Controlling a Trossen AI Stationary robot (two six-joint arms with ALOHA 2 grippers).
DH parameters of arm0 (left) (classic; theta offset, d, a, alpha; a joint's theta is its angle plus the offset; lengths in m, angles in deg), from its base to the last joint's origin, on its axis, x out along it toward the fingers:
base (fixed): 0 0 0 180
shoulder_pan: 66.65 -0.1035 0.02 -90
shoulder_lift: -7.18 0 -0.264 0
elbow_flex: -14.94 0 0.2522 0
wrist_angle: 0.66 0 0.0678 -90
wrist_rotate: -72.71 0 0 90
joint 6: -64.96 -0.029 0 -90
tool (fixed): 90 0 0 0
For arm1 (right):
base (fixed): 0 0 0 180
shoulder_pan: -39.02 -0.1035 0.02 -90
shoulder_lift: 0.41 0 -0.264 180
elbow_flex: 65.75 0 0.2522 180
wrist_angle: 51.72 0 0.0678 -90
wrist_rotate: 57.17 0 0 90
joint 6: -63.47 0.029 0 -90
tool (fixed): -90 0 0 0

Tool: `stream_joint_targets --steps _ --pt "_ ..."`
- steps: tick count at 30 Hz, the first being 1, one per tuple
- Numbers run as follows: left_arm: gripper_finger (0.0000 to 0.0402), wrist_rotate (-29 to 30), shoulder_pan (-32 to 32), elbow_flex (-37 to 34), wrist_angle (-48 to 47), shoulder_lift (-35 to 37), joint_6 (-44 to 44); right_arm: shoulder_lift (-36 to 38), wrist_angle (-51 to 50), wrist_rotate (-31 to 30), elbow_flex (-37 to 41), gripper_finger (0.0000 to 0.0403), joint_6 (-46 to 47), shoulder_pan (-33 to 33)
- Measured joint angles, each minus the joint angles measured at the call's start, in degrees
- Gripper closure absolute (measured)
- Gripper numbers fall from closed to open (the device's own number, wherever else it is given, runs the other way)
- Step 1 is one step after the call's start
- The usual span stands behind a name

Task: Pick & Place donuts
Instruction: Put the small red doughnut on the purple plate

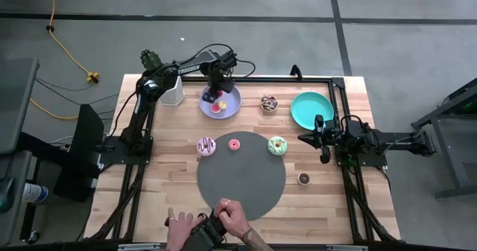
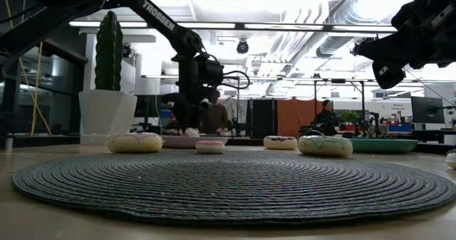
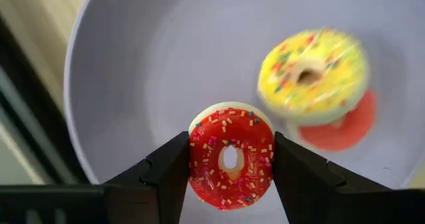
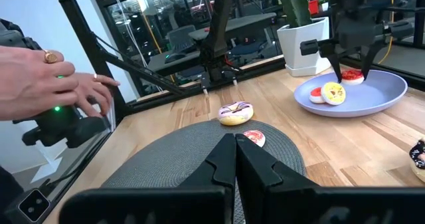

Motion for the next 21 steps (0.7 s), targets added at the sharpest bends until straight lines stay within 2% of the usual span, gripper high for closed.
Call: stream_joint_targets --steps 5,9,15,19,21 --pt "0.0209 -3.22 0.00 0.01 1.75 0.00 2.29 0.00 0.00 0.00 0.00 0.0402 0.00 -0.01" --pt "0.0188 -2.23 0.00 0.02 3.13 0.02 8.68 0.00 0.02 0.00 0.00 0.0402 -0.02 -0.02" --pt "0.0146 -2.03 -0.02 0.01 2.66 -0.44 9.15 0.00 0.00 0.00 -0.02 0.0402 -0.01 -0.01" --pt "0.0130 -1.83 0.00 0.02 2.89 -0.92 9.27 0.02 0.02 0.00 -0.02 0.0402 -0.02 -0.02" --pt "0.0126 0.09 0.00 0.00 2.98 -0.96 9.29 0.00 0.00 0.00 0.00 0.0402 0.00 0.00"
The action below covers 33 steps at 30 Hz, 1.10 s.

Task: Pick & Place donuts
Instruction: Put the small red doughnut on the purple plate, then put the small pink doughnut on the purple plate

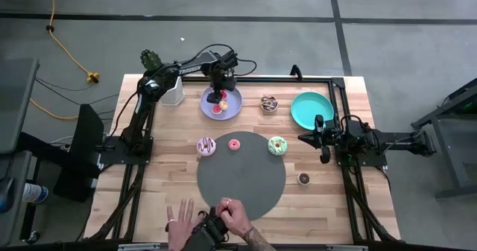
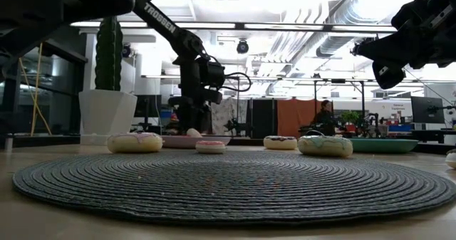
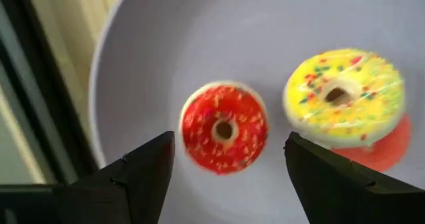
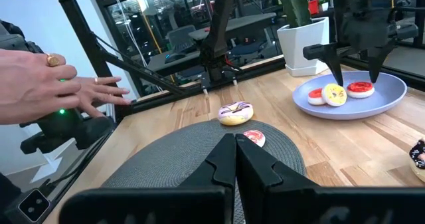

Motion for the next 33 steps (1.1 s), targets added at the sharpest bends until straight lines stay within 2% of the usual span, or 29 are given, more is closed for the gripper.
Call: stream_joint_targets --steps 8,15,19,28,33 --pt "0.0124 9.01 -0.10 0.00 -0.71 0.10 0.00 0.02 0.00 0.02 0.00 0.0402 -0.02 -0.02" --pt "0.0124 9.23 -0.37 -0.02 -0.47 2.14 0.00 0.00 0.00 0.00 -0.01 0.0402 -0.01 -0.01" --pt "0.0124 7.39 -0.35 0.00 0.40 4.63 0.02 0.02 0.00 0.02 -0.02 0.0402 0.00 -0.02" --pt "0.0124 -1.43 1.70 0.07 0.11 8.25 0.74 0.00 0.00 0.02 -0.02 0.0402 0.00 0.00" --pt "0.0124 -6.33 2.85 0.03 -0.13 8.90 7.53 0.00 0.00 0.02 0.00 0.0402 -0.01 -0.02"
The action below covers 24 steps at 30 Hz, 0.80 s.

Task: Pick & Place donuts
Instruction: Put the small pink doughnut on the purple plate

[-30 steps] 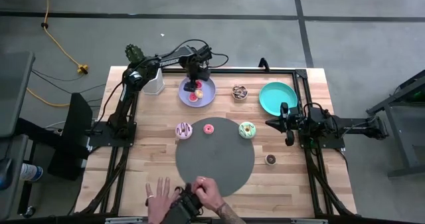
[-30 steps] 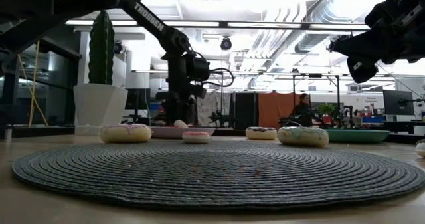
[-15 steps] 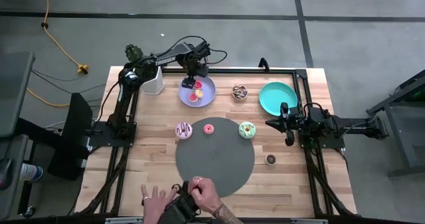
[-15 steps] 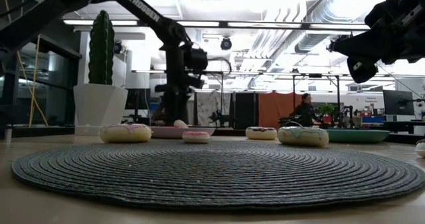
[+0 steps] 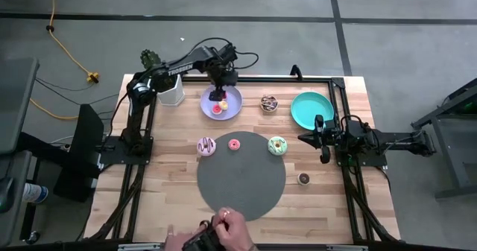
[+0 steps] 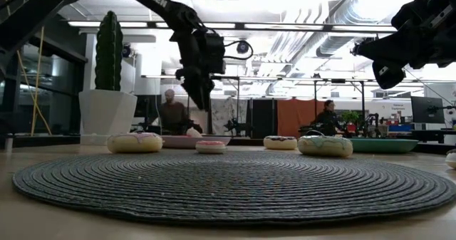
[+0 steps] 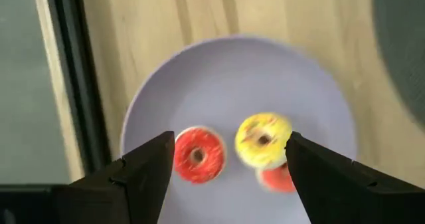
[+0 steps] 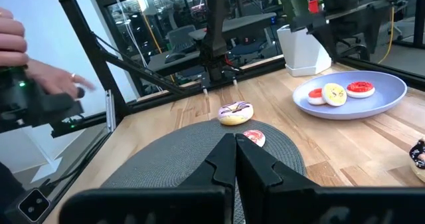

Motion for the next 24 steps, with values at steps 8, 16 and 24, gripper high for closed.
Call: stream_joint_targets --steps 8,16,24 --pt "0.0124 0.13 3.83 -0.01 0.01 -0.09 19.69 0.00 0.00 0.00 -0.02 0.0402 0.01 0.00" --pt "0.0124 2.28 9.60 -0.01 0.08 -0.09 32.29 0.01 0.00 0.00 -0.02 0.0402 0.01 0.00" --pt "0.0124 2.30 15.89 -0.01 0.31 -0.09 43.36 0.01 0.00 0.00 0.00 0.0402 -0.01 0.00"
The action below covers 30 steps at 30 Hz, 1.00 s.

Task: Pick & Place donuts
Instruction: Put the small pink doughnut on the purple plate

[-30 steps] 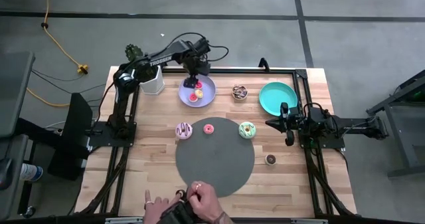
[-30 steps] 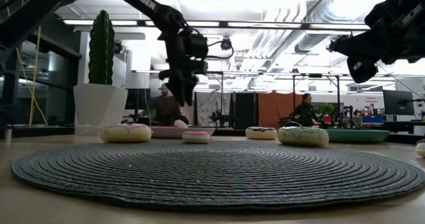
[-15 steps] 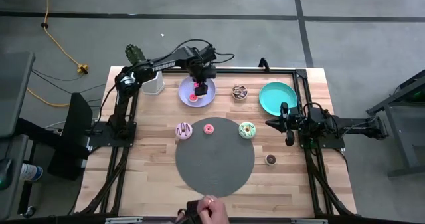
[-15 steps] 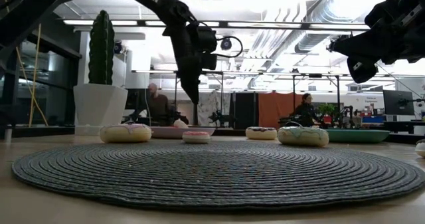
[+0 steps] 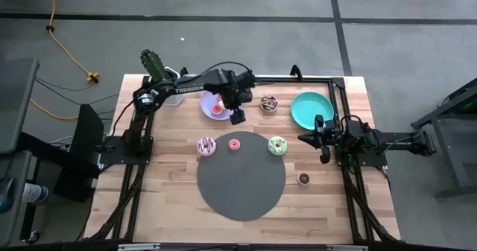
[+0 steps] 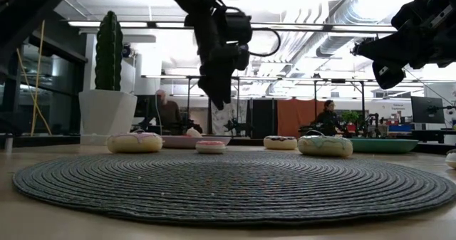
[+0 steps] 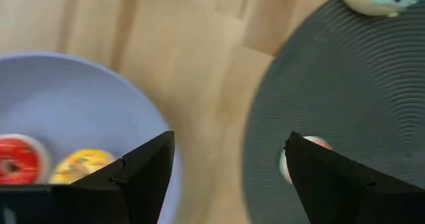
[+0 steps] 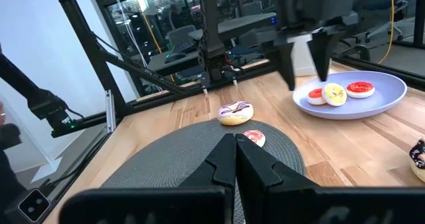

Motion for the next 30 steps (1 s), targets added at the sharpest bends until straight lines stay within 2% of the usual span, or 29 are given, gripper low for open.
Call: stream_joint_targets --steps 6,18,24,30 --pt "0.0124 0.08 3.52 0.00 -0.81 -0.02 5.72 0.01 0.00 0.00 -0.02 0.0402 0.02 0.00" --pt "0.0124 0.76 6.88 0.00 -2.20 -0.04 6.50 -0.01 0.00 -0.02 -0.02 0.0402 0.00 0.00" --pt "0.0124 1.61 8.11 0.00 -3.39 -0.07 14.82 0.01 0.01 0.00 -0.02 0.0402 0.01 0.01" --pt "0.0124 4.65 9.30 0.00 -6.15 -0.24 27.99 -0.01 0.02 -0.01 -0.01 0.0402 0.01 0.00"
